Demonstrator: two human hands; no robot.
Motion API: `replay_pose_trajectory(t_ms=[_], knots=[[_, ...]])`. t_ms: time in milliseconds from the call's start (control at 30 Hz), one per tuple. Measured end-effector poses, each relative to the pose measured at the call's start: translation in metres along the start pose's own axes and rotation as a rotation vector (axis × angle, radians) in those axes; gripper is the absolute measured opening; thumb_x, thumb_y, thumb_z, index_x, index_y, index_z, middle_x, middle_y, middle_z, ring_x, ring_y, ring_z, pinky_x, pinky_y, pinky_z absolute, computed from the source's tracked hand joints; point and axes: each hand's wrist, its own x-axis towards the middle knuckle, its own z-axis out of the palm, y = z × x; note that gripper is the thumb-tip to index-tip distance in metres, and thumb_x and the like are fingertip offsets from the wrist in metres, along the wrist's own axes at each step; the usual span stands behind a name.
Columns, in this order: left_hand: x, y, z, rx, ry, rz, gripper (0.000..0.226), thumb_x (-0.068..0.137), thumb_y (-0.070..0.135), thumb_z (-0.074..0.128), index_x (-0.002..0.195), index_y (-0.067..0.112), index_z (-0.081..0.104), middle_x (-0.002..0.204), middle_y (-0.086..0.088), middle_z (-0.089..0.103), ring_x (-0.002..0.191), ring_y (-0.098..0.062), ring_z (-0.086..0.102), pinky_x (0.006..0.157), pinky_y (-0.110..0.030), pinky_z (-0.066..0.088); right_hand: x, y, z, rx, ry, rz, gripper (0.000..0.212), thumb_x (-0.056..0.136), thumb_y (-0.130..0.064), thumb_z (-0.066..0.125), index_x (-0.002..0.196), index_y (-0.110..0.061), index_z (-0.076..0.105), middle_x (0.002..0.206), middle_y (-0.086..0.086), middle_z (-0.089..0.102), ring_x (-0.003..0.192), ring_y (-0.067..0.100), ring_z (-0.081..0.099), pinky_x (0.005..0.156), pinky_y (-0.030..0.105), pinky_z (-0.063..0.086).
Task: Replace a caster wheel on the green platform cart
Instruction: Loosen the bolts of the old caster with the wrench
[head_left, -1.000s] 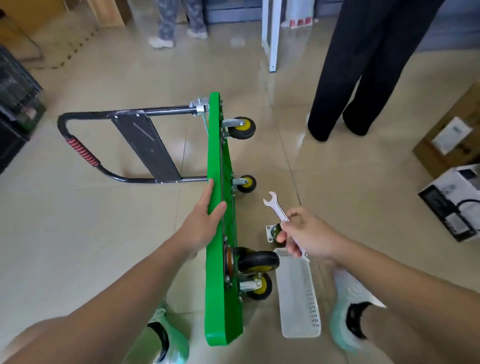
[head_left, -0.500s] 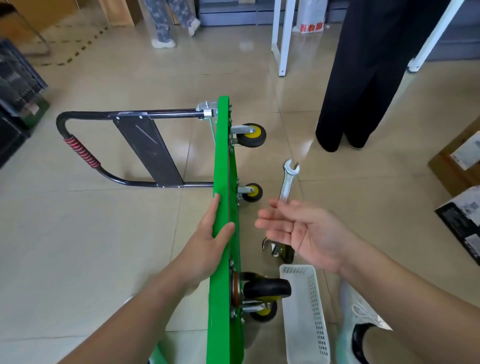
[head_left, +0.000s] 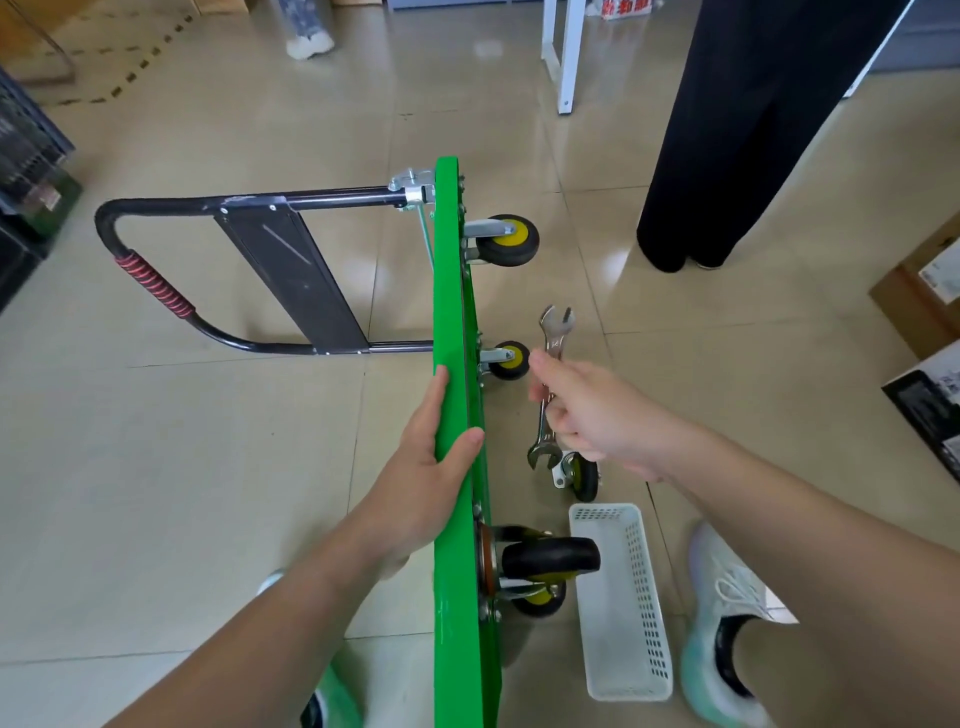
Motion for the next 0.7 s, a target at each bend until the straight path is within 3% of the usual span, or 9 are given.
replay_pose_trajectory(t_ms=[67,133,167,233,267,333,400,533,700], knots=[[-0.001,0.002,0.0,0.0,-0.006,-0.006,0.072,0.106,0.039,0.054,0.143,0.077,0.005,0.164,0.022,0.031,0.144,-0.008,0.044,0.121,-0.044,0.038,-0.003,0.003,0.002,-0.2,0.028,-0.042,0.041,0.106,-0.051,0.03,0.093,-0.022,0.056,0.045,-0.016,0.044,0.05,0.0,0.035,0.055,0.024,0.027],[-0.002,0.003,0.001,0.011,-0.007,-0.005,0.072,0.106,0.039,0.054,0.148,0.073,0.006,0.164,0.02,0.031,0.142,-0.008,0.045,0.12,-0.043,0.04,-0.007,0.005,-0.001,-0.259,0.002,-0.044,0.036,0.106,-0.046,0.034,0.102,-0.027,0.064,0.05,-0.031,0.054,0.065,-0.006,0.045,0.067,0.02,0.035],[-0.002,0.004,0.001,0.019,-0.002,0.0,0.072,0.106,0.038,0.054,0.151,0.069,0.007,0.164,0.02,0.031,0.142,-0.008,0.045,0.12,-0.041,0.04,-0.008,0.006,-0.005,-0.247,-0.017,-0.028,0.036,0.106,-0.045,0.037,0.11,-0.027,0.068,0.065,-0.033,0.063,0.079,-0.006,0.054,0.072,0.018,0.036],[-0.002,0.004,0.001,0.03,0.005,0.004,0.073,0.106,0.037,0.054,0.155,0.065,0.007,0.164,0.019,0.031,0.142,-0.008,0.045,0.12,-0.04,0.04,-0.007,0.009,-0.013,-0.239,-0.012,0.005,0.046,0.103,-0.049,0.044,0.124,-0.016,0.068,0.103,-0.017,0.074,0.108,0.009,0.064,0.079,0.016,0.041],[-0.002,0.004,0.001,0.034,0.004,0.0,0.073,0.106,0.038,0.054,0.154,0.065,0.007,0.164,0.019,0.031,0.142,-0.008,0.045,0.12,-0.041,0.039,-0.008,0.009,-0.016,-0.241,0.002,0.01,0.054,0.101,-0.051,0.047,0.126,-0.007,0.065,0.106,-0.021,0.073,0.113,0.013,0.065,0.086,0.02,0.045],[-0.002,0.005,0.002,0.04,0.001,-0.004,0.073,0.106,0.038,0.053,0.154,0.066,0.005,0.165,0.018,0.03,0.143,-0.01,0.045,0.12,-0.042,0.04,-0.007,0.011,-0.019,-0.231,0.021,-0.007,0.055,0.099,-0.049,0.051,0.121,-0.001,0.066,0.089,-0.036,0.069,0.108,0.008,0.066,0.099,0.029,0.048],[-0.003,0.006,0.002,0.046,0.003,-0.006,0.073,0.106,0.038,0.052,0.155,0.065,0.005,0.165,0.019,0.029,0.143,-0.01,0.044,0.12,-0.041,0.039,-0.007,0.015,-0.019,-0.153,0.062,-0.048,0.036,0.097,-0.044,0.059,0.106,-0.014,0.076,0.087,-0.035,0.068,0.099,-0.006,0.062,0.104,0.033,0.046],[-0.003,0.006,0.004,0.043,0.01,-0.007,0.071,0.108,0.037,0.05,0.156,0.064,0.005,0.166,0.02,0.026,0.145,-0.008,0.04,0.122,-0.039,0.036,-0.003,0.017,-0.016,-0.051,0.182,-0.088,0.014,0.09,-0.041,0.071,0.093,-0.03,0.078,0.109,-0.017,0.071,0.099,0.01,0.07,0.102,0.039,0.05],[-0.004,0.007,0.004,0.043,0.009,-0.002,0.062,0.111,0.036,0.04,0.159,0.057,0.006,0.164,0.026,0.021,0.145,0.004,0.028,0.115,-0.02,0.023,-0.001,0.009,-0.007,0.17,0.111,-0.068,0.013,0.102,-0.025,0.054,0.103,-0.013,0.06,0.104,0.004,0.07,0.099,0.023,0.069,0.091,0.048,0.058]])
